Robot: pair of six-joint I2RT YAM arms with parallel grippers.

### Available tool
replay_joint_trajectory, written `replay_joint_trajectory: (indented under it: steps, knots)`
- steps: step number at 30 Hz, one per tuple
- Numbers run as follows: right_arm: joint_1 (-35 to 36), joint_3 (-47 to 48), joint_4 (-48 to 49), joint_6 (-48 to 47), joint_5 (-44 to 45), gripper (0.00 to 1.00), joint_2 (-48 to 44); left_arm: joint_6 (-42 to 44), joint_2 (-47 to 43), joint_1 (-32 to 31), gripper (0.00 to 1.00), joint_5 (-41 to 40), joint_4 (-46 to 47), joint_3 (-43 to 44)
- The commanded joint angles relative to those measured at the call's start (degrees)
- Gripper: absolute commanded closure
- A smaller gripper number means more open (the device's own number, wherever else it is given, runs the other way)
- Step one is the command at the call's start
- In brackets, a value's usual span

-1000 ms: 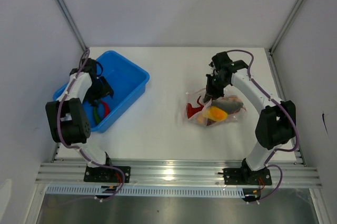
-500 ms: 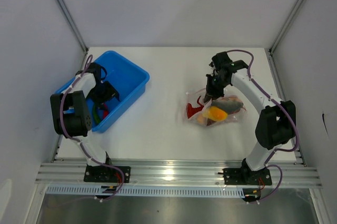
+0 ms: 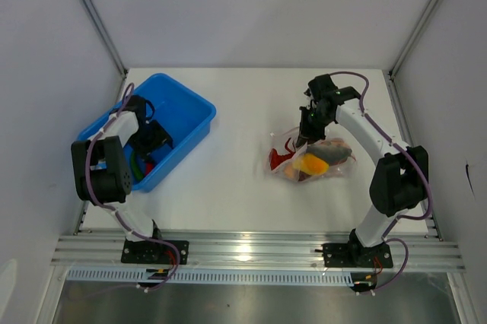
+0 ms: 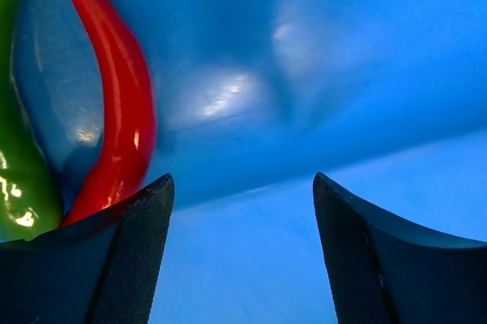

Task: Place the food in the zip-top bag and seal the zipper
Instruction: Pick up the fake vegetable from the bin.

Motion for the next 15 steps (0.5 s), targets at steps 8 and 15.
replay_joint_trajectory:
  steps: [8, 15]
  knots:
    - [-0.3, 0.5, 0.8, -0.5, 0.2, 1.00, -2.2, 1.7, -9.3, 0.5, 0.22, -1.2, 2.3, 1.2]
    - [-0.3, 0.2, 0.7, -0.7, 0.2, 1.00, -2.4, 1.6, -9.2, 3.2, 0.22, -5.1, -0.2, -0.7]
